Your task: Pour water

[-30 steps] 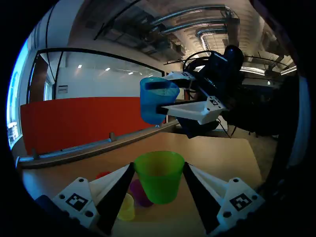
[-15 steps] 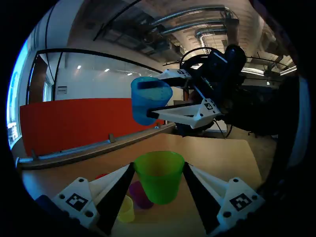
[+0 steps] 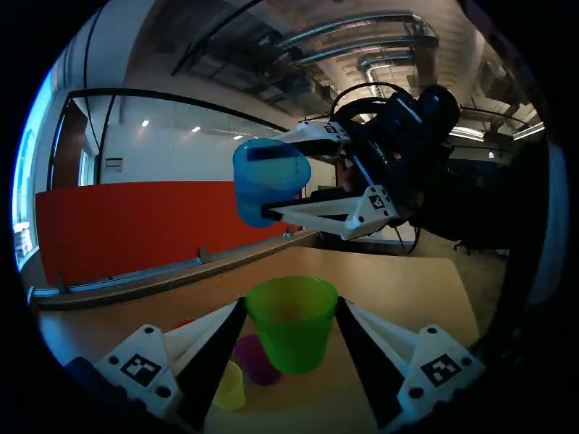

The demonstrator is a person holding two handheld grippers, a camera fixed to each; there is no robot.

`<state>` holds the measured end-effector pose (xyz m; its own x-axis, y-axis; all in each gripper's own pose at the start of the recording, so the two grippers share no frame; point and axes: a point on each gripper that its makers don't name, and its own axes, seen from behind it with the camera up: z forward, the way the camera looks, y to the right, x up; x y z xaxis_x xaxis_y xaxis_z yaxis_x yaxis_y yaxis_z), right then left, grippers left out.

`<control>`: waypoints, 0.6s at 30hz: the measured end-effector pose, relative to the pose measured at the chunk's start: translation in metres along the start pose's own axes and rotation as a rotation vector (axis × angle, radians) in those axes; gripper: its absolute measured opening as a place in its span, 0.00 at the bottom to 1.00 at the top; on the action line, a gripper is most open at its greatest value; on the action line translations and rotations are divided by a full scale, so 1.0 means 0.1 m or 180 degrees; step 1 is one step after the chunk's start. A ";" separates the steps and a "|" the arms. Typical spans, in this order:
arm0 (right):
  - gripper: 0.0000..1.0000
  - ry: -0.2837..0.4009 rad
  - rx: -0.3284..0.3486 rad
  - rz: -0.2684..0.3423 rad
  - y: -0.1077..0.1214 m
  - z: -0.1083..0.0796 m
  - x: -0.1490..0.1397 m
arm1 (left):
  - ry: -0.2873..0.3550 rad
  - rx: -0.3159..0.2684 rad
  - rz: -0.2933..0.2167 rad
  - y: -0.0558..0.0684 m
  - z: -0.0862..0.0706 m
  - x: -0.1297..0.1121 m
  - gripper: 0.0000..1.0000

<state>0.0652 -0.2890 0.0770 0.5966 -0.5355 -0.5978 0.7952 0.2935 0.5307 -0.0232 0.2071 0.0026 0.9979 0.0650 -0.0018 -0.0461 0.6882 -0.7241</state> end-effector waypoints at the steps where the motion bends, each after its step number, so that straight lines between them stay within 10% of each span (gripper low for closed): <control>1: 0.89 -0.0002 0.0001 -0.0019 0.00 0.00 0.00 | 0.0003 -0.0002 -0.0003 0.00 0.00 0.00 0.89; 18: 0.89 -0.0025 -0.0013 -0.0334 0.02 0.04 0.04 | 0.0029 -0.0008 -0.0019 -0.01 0.04 0.02 0.89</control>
<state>0.0689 -0.2939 0.0783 0.5091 -0.5697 -0.6451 0.8536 0.2385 0.4630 -0.0213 0.2094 0.0059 0.9985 0.0543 -0.0036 -0.0400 0.6867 -0.7259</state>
